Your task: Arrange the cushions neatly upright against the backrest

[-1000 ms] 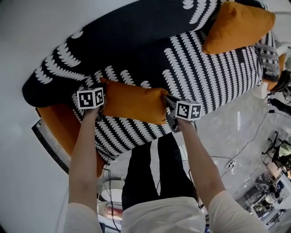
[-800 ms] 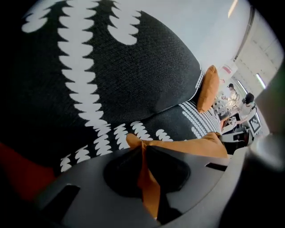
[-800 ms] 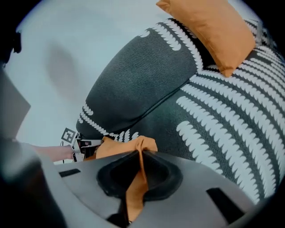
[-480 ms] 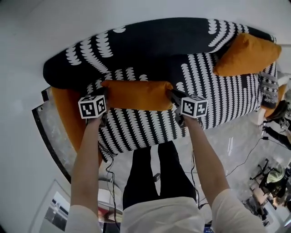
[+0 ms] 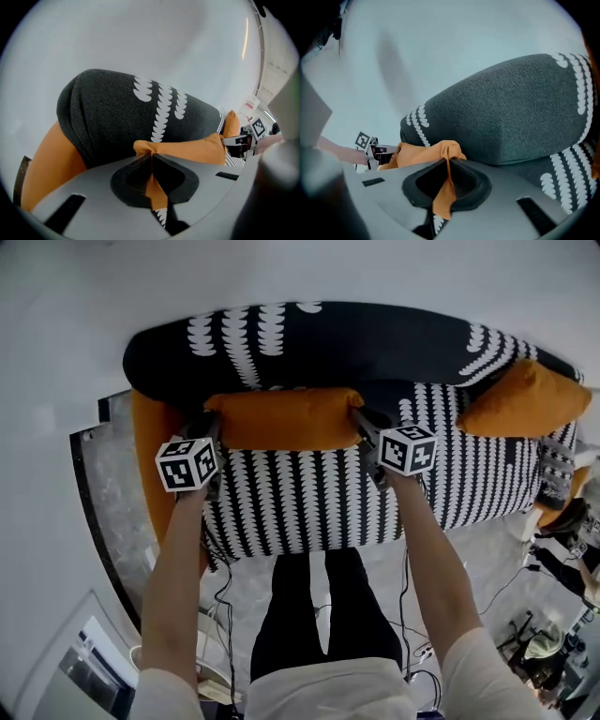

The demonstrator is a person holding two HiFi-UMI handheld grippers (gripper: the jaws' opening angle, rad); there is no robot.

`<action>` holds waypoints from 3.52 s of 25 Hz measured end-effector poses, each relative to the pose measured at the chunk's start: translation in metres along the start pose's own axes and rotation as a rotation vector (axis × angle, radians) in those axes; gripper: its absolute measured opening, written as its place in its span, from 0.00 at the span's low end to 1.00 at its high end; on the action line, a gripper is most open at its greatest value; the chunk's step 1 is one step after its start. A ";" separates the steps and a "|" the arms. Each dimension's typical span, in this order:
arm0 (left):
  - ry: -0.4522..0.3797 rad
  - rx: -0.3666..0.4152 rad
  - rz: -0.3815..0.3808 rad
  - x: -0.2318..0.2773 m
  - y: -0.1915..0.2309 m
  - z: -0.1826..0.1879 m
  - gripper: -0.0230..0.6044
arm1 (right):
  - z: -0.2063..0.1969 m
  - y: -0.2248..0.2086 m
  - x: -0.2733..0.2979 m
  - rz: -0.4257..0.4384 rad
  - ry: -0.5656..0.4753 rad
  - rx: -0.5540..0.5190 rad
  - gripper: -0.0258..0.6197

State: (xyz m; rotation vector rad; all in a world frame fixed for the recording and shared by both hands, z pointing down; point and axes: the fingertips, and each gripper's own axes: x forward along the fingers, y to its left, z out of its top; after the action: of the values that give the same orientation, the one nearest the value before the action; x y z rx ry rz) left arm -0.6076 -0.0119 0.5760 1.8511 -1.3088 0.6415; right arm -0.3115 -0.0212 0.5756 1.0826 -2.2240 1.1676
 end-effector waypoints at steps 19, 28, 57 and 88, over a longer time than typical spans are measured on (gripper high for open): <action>-0.046 -0.018 0.063 0.049 0.056 0.000 0.16 | 0.009 -0.036 0.088 -0.070 -0.013 -0.110 0.19; -0.052 -0.058 0.107 0.002 0.084 -0.015 0.36 | 0.003 -0.008 0.053 -0.136 -0.004 -0.080 0.38; -0.191 0.087 -0.019 -0.239 -0.306 -0.010 0.07 | -0.023 0.094 -0.383 -0.085 -0.126 -0.162 0.08; -0.254 0.113 0.032 -0.363 -0.514 -0.096 0.07 | -0.090 0.074 -0.620 -0.093 -0.322 -0.197 0.08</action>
State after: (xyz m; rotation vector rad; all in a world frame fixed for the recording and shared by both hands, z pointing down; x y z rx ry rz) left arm -0.2490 0.3599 0.2036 2.0592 -1.4938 0.5183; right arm 0.0127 0.3571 0.1890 1.3515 -2.4335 0.7593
